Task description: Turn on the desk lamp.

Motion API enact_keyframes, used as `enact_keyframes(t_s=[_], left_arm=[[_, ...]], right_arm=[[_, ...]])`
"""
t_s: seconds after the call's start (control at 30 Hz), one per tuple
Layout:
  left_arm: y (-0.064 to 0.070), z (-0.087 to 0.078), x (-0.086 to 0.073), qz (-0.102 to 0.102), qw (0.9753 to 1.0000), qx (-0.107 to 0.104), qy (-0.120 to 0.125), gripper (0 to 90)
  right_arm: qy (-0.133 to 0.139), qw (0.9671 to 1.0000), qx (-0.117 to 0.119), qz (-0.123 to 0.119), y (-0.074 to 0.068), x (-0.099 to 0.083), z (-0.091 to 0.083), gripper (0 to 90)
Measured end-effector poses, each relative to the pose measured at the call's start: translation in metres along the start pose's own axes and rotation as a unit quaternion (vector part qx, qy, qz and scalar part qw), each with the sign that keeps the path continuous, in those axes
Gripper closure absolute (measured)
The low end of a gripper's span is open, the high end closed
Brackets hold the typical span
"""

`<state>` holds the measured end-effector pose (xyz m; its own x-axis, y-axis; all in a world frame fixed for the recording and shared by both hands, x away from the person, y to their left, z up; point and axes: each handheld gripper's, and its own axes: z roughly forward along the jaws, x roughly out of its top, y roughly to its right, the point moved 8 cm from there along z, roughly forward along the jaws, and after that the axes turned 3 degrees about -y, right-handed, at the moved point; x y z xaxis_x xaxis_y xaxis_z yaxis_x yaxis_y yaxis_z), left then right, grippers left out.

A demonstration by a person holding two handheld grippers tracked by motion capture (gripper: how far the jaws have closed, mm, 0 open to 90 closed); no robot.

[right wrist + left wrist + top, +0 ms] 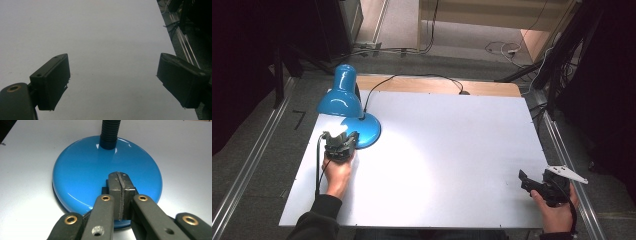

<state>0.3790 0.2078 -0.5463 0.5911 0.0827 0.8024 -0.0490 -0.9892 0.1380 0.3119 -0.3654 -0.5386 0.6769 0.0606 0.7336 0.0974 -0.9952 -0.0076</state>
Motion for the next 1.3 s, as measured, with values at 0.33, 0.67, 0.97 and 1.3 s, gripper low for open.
enact_keyframes(t_s=[0.33, 0.67, 0.97, 1.3], left_arm=[[0.002, -0.002, 0.001, 0.002, 1.0, -0.001, 0.007, 90.0], [0.003, -0.008, 0.003, -0.005, 0.9999, -0.002, 0.015, 79.0], [0.001, -0.012, 0.002, -0.017, 0.9997, -0.003, 0.017, 68.4], [0.005, -0.02, -0.001, -0.01, 0.9999, -0.013, 0.005, 48.1]], right_arm=[[0.0, 1.0, -0.001, 0.002, 0.001, 0.0, 0.0, 10.3], [0.0, 1.0, 0.001, 0.002, 0.0, 0.0, -0.001, 10.3], [0.0, 1.0, 0.001, 0.0, 0.0, 0.0, 0.0, 10.3], [-0.002, 1.0, -0.001, 0.001, 0.001, -0.001, -0.001, 10.3]])
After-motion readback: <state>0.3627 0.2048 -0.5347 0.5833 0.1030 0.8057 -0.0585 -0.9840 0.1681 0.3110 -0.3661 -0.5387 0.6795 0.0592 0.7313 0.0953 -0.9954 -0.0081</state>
